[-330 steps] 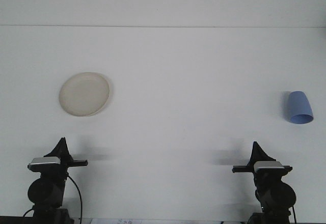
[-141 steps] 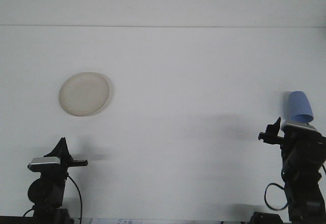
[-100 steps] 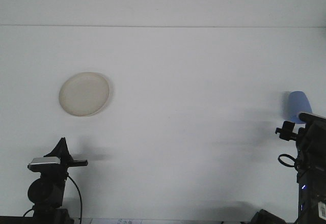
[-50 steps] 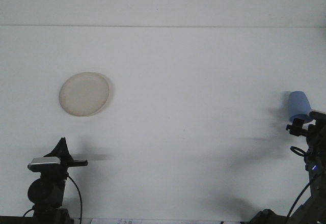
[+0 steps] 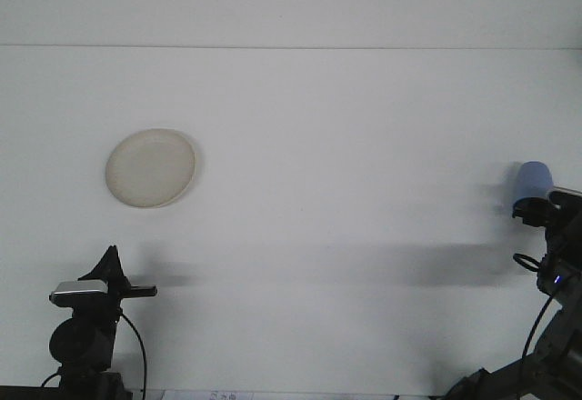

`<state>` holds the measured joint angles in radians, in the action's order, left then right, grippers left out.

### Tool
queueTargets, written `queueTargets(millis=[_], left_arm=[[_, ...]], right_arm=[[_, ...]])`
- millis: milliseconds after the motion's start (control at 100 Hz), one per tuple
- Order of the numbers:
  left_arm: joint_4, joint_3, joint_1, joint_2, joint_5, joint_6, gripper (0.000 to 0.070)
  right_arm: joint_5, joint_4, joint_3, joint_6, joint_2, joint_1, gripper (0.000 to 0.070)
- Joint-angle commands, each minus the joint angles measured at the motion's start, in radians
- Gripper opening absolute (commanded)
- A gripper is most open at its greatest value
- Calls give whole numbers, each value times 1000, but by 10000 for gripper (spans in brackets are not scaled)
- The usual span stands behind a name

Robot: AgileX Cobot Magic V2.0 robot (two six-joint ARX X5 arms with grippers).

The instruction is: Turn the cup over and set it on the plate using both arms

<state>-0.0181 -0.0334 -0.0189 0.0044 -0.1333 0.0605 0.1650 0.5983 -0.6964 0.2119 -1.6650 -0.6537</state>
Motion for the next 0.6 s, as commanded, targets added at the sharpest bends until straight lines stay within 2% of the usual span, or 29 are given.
queueTargets(millis=[0, 60, 130, 180, 290, 440, 590], left_arm=[[-11, 19, 1, -1, -1, -1, 15], [-11, 19, 1, -1, -1, -1, 15], [-11, 19, 1, -1, -1, -1, 15], [-11, 19, 1, -1, -1, -1, 15], [-11, 19, 1, -1, -1, -1, 15], [-11, 19, 1, -1, -1, -1, 15], [-12, 19, 1, -1, -1, -1, 15]], right_arm=[[4, 47, -5, 5, -30, -7, 332], [15, 67, -7, 5, -42, -7, 243], [21, 67, -10, 1, -46, -7, 77], [21, 68, -13, -3, -46, -7, 0], [22, 68, -24, -45, -37, -7, 0], [22, 35, -31, -192, 47, 7, 0], [18, -124, -31, -357, 236, 58, 0]])
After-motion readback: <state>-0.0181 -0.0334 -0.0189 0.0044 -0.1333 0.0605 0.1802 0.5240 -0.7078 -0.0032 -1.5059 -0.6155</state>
